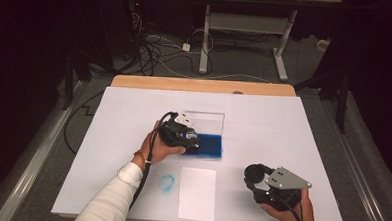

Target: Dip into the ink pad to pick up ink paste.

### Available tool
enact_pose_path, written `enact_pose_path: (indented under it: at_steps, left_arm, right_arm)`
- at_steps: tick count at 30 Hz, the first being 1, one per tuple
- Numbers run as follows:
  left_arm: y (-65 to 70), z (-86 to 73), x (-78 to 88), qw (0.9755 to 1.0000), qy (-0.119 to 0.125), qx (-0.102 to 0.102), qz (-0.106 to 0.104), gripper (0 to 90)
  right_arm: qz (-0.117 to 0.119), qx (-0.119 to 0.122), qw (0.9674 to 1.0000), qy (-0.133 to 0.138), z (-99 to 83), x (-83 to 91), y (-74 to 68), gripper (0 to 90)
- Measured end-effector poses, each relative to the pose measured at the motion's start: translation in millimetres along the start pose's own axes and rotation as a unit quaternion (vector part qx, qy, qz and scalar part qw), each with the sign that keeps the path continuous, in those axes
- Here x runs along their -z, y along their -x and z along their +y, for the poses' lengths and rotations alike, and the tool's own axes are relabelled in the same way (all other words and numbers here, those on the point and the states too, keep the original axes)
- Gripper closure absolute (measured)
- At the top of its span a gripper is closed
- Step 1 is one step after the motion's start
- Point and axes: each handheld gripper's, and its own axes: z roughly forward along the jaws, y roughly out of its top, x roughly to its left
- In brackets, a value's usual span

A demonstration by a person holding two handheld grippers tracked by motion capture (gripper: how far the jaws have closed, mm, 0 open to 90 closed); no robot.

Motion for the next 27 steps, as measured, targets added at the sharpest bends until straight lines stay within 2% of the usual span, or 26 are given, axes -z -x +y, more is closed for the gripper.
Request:
enact_pose_path:
  at_steps: [6,18,27]
  left_arm:
    - [-1.5,-0.1,-1.1,1.0000,0.003,0.007,-0.003,54.5]
    - [0.0,1.4,-1.6,1.0000,-0.004,0.006,0.001,54.5]
    - [-2.2,0.3,-2.3,0.9999,0.000,0.012,-0.005,54.5]
  right_arm:
    - [0.000,-0.001,1.0000,-0.002,-0.7,-0.7,0.5,38.6]
    - [-0.003,0.000,1.0000,-0.003,-1.0,-0.9,1.0,38.6]
    - [-0.004,0.000,1.0000,-0.003,-1.0,-0.7,0.5,38.6]
